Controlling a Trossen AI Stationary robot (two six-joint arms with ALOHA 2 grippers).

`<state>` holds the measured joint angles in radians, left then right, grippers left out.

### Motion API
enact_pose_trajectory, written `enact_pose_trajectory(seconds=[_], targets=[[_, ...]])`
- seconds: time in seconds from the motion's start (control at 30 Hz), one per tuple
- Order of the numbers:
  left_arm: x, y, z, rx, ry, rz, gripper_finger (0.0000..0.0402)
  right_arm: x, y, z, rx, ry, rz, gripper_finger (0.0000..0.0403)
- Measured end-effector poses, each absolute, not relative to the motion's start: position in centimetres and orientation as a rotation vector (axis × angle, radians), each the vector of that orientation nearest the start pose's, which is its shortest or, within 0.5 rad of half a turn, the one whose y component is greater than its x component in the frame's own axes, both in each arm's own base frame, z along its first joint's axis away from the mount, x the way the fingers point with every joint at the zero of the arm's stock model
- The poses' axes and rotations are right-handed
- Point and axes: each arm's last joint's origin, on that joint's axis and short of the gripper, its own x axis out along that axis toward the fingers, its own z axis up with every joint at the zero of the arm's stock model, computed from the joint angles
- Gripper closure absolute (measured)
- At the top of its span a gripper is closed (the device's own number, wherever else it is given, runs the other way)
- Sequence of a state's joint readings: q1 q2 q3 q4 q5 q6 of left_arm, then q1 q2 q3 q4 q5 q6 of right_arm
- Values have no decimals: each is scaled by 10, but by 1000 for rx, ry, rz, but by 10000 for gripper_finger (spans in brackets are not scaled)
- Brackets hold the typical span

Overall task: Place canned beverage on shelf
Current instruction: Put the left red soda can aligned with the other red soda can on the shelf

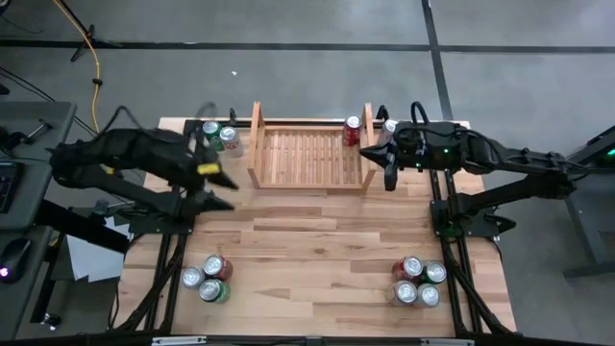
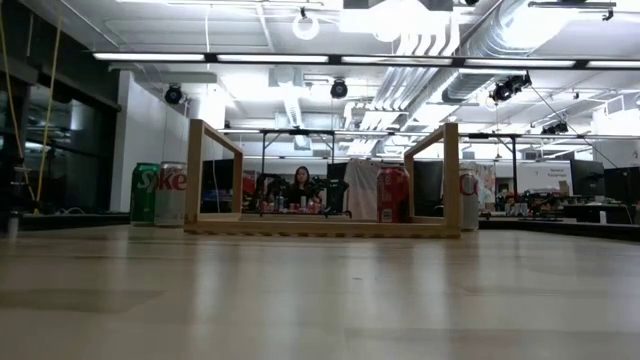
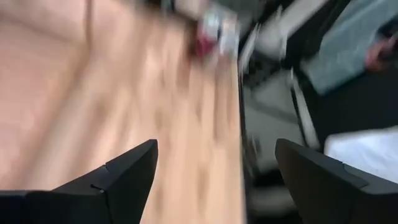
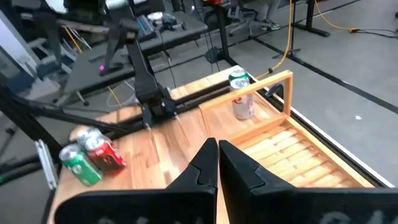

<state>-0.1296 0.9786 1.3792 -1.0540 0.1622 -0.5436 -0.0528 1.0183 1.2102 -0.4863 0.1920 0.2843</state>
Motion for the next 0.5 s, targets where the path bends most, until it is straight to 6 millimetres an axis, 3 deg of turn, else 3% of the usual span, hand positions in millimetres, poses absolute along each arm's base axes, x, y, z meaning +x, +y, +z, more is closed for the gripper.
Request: enact_pose_trajectory(seconds=[0.2,0.37,0.5], targets=[[140,-49,376,-804,1169,126,86,201,-17,405,199,275,-322,402],[136,-74,346,-946,1222,418,87,200,-18,402,164,304,-342,402],[140,-99,325,-1041,1262,541,87,199,-18,400,157,332,-356,402]])
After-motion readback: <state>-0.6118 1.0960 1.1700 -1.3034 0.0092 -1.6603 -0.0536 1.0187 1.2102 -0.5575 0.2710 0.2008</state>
